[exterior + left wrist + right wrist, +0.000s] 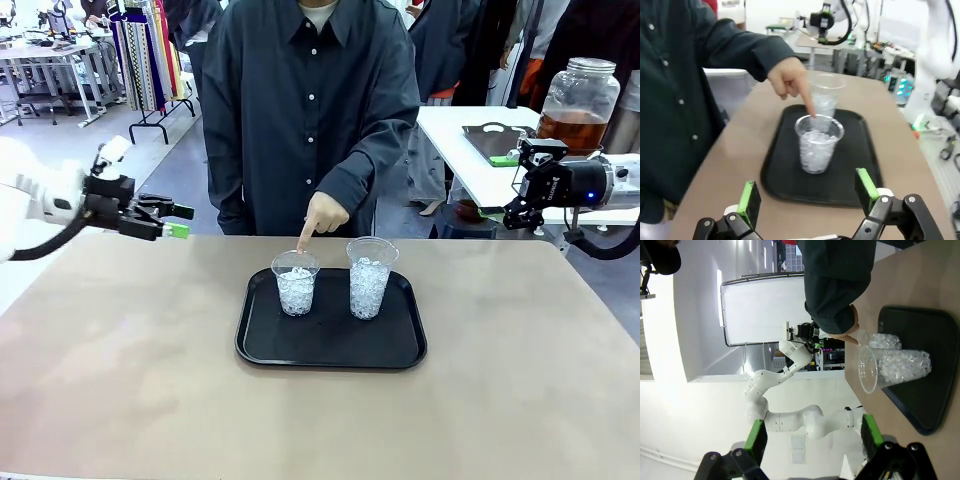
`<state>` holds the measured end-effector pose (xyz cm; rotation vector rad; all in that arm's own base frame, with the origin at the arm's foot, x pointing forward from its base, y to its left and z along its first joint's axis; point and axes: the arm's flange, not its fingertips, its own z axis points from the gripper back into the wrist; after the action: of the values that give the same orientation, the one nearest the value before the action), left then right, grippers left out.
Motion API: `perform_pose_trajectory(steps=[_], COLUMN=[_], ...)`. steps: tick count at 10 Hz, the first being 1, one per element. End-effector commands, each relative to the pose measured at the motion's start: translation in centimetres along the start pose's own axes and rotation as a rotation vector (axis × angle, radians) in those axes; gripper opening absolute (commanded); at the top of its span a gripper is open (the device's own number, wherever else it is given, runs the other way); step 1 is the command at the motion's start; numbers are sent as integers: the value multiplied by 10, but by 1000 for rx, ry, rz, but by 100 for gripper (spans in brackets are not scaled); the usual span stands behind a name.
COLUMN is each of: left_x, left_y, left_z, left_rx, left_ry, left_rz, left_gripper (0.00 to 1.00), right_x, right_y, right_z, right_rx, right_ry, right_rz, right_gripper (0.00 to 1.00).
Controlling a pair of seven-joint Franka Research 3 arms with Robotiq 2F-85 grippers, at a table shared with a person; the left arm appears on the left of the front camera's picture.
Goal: Pour the drink into the iced cup.
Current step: Pick up the iced cup indicated by the human and present it to them.
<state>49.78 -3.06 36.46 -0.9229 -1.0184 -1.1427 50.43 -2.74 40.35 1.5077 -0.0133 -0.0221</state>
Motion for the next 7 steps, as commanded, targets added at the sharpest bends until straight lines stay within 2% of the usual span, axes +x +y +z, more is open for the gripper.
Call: perform_pose_trajectory(steps=[1,3,5,7], left_x=[-7,-14,-19,-13], left_y=[-6,-7,-11,-11], left_z=[-22,-35,-44,-42], left_rx=[6,-100,-123,-77], left_ry=[-24,-5,23,3], left_rz=[-75,-96,-109,-78], left_gripper=[100,100,100,100], right_x=[0,0,0,0], right_y=[1,1,1,1], right_z=[0,0,0,0], right_rx=[0,0,0,0], right_ry=[-1,-1,-1,-1], right_rz=[3,3,3,3], right_gripper=[100,100,100,100])
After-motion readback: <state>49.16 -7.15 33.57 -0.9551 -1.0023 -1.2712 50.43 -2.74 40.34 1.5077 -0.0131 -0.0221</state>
